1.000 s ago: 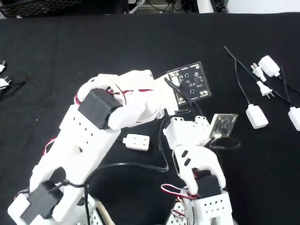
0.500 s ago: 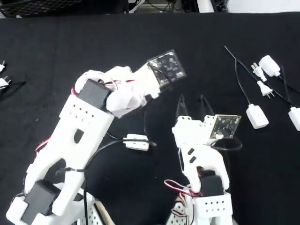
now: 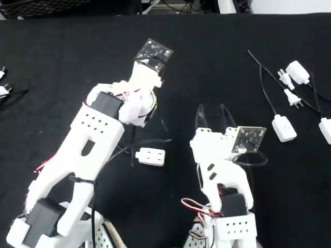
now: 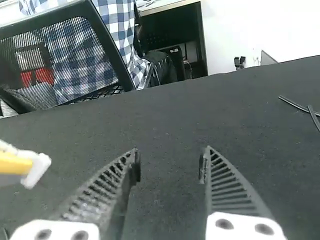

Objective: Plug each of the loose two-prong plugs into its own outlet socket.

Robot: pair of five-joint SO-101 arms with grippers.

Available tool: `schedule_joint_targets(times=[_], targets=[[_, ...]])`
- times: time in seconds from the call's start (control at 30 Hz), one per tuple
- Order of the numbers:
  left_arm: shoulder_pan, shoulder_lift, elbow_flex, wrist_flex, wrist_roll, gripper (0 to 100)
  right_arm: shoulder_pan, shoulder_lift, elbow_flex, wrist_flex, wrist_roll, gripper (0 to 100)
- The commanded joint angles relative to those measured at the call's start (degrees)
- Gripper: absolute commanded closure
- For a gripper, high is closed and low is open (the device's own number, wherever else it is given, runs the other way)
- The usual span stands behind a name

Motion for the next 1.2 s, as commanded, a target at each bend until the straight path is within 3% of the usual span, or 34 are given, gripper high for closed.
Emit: schedule_joint_targets(times=[0.0,0.3,0.43,0.57,0.77,0.93,1.03,1.17], targets=[[0.4,-2.4,-0.9,4.6,9.0,97,0.8,-4.4,-0.2,0.3,0.6,79.8],[0.7,-4.2,-0.3,5.3,10.0,97,0.8,-4.4,-0.2,0.4,0.6,79.8],[6.1,-8.3,2.4,5.5,15.7,97,0.8,-4.4,-0.2,0.4,0.6,79.8],[9.4,-12.0,7.2,4.0,16.7,97,1.1,-4.4,-0.2,0.1,0.8,79.8],[7.5,-13.7,12.6,0.7,16.7,97,6.6,-4.4,-0.2,-2.6,0.4,79.8],[6.9,-13.9,17.5,0.9,14.2,97,6.9,-4.4,-0.2,-2.8,0.4,79.8],[8.6,-13.9,20.8,0.0,10.3,97,6.9,-4.4,-0.2,-2.8,0.4,79.8],[11.5,-14.0,24.0,-3.7,10.5,97,6.9,-4.4,-0.2,-2.8,0.5,79.8]])
